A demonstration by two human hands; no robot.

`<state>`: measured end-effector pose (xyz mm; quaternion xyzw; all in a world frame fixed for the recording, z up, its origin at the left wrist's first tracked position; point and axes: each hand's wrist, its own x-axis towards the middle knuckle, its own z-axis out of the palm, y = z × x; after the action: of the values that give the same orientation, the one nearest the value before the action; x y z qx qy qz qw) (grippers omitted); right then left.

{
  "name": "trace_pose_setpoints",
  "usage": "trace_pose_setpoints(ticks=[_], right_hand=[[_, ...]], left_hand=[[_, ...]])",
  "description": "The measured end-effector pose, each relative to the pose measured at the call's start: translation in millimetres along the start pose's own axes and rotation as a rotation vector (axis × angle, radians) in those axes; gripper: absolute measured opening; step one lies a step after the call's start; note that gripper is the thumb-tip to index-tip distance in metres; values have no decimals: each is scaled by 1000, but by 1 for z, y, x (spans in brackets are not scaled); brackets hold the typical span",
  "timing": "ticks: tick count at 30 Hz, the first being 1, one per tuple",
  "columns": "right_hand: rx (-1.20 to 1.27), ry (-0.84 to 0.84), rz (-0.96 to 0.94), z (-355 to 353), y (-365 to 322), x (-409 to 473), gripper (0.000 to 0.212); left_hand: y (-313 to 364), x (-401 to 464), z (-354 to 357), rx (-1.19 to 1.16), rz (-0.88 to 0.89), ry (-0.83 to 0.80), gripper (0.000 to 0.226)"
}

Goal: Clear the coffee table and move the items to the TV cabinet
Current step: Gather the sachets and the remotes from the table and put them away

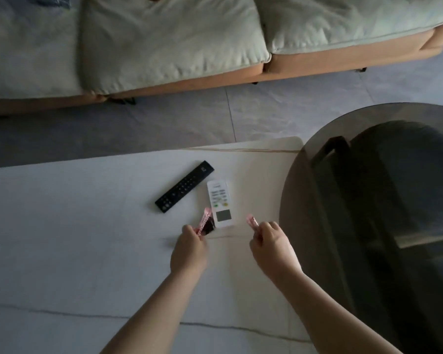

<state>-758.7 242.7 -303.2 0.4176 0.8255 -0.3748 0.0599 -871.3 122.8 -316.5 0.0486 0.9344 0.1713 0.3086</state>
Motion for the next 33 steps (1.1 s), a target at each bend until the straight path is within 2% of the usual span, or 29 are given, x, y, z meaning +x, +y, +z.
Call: trace_pose_setpoints(ticks=[5,7,11,15,19,23,29,33], right_hand=[[-27,-101,11,32,-18,17,9],[-49,-98,22,41,-22,30,16],[-113,-64,71,57,-32,63,44],[-186,-3,153,69,-43,83,50],[-246,50,156,80,-50,87,69],[-327,51,155,89,-55,88,71],[-405,24,204,92,-59,89,85],[-331,29,253,89,-56,84,76]], left_hand=[[-25,23,-9,17,46,3,32],[-30,32,-4,17,72,-7,39],[-34,50,8,61,163,3,42],[-37,60,18,203,240,43,47],[-39,65,22,263,239,64,36],[-41,66,21,203,243,58,20],[-49,78,2,277,372,144,24],[-41,103,-17,420,455,223,22]])
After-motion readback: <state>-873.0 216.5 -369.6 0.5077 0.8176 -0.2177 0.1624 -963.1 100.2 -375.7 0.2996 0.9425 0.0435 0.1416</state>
